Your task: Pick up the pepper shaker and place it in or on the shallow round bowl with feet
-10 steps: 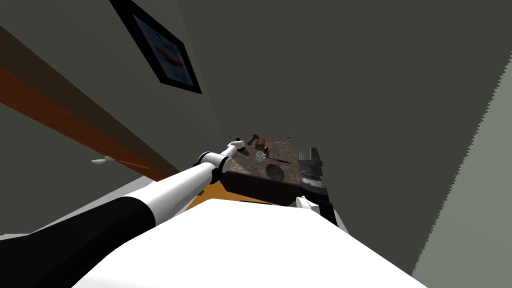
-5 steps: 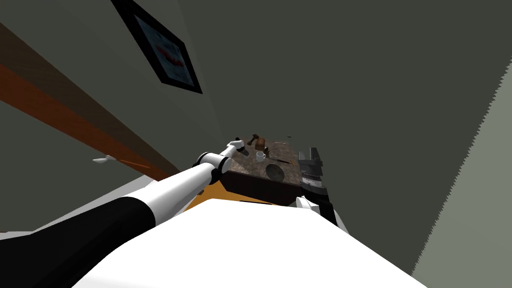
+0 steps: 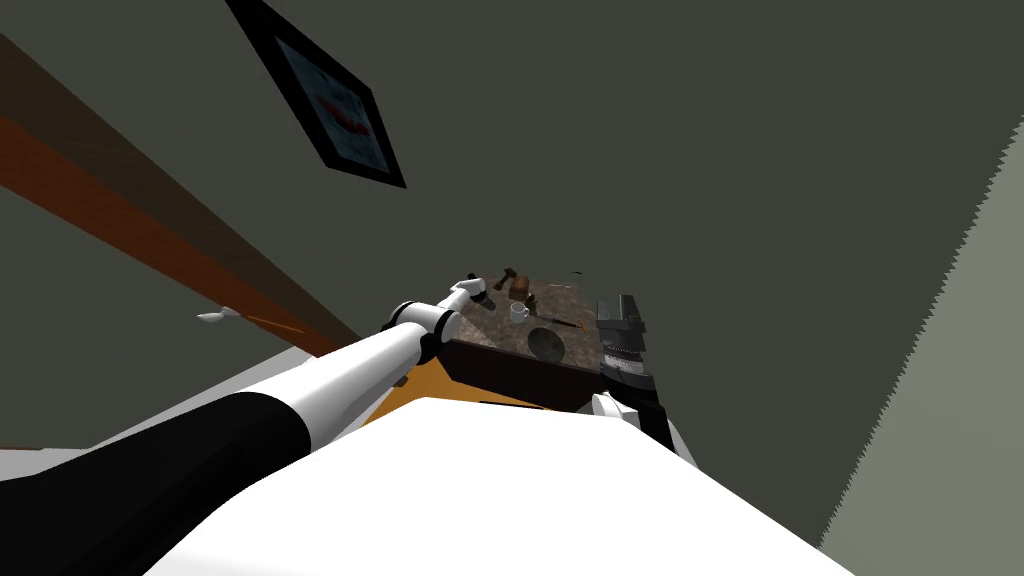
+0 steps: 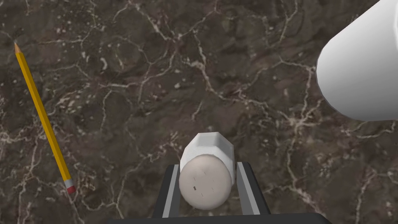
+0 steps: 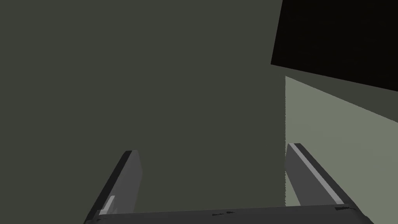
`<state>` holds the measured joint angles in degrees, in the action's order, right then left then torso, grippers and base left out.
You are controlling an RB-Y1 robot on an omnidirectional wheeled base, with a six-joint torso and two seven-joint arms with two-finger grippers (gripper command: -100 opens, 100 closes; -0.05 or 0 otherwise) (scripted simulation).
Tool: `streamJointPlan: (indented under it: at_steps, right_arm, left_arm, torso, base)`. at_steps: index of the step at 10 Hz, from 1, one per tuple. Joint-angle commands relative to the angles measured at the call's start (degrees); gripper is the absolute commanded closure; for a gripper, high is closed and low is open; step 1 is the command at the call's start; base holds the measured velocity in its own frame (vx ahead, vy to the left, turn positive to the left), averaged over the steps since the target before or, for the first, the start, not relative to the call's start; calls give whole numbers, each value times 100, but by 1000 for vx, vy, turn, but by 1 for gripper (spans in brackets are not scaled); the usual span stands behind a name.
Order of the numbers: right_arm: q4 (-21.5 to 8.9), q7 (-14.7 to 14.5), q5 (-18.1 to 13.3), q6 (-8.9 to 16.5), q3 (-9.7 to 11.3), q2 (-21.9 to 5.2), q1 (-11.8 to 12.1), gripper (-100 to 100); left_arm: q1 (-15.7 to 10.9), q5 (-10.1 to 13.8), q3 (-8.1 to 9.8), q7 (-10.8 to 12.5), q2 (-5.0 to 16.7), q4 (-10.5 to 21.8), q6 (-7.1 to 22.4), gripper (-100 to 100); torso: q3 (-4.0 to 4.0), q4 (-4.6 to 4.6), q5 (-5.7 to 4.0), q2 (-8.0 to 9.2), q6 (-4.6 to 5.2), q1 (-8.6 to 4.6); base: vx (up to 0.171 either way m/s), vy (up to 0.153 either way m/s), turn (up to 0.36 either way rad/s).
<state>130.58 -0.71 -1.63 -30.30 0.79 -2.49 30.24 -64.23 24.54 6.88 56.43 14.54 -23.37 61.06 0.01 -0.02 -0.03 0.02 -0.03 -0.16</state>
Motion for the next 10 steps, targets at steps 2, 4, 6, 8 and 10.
streamJointPlan:
  at_steps: [2, 4, 6, 8, 10]
  right_arm:
    - [0, 0, 0, 0, 0, 0, 0, 0]
    - [0, 0, 0, 0, 0, 0, -2, 0]
    - [-1, 0, 0, 1, 0, 0, -2, 0]
    - [0, 0, 0, 0, 0, 0, -1, 0]
    - [-1, 0, 0, 1, 0, -1, -2, 0]
  left_arm:
    - [37, 25, 5, 54, -14, -9, 62, 100]
    - [67, 57, 14, 124, -17, -48, 126, 100]
    - [67, 57, 14, 124, -17, -48, 126, 100]
    - [127, 117, 36, 253, -25, -141, 234, 100]
    - [174, 165, 54, 344, -39, -221, 304, 100]
  torso:
    - [0, 0, 1, -1, -1, 6]
    - [27, -5, 11, 64, -13, 29]
    - [24, -22, 20, 72, -24, 44]
    - [11, -28, 19, 55, -25, 40]
    - [22, -40, 30, 89, -37, 68]
  base:
    - [-52, 9, 28]
    - [-189, 44, 39]
    - [-100, 20, 11]
    - [-166, 33, 66]
    - [-202, 67, 32]
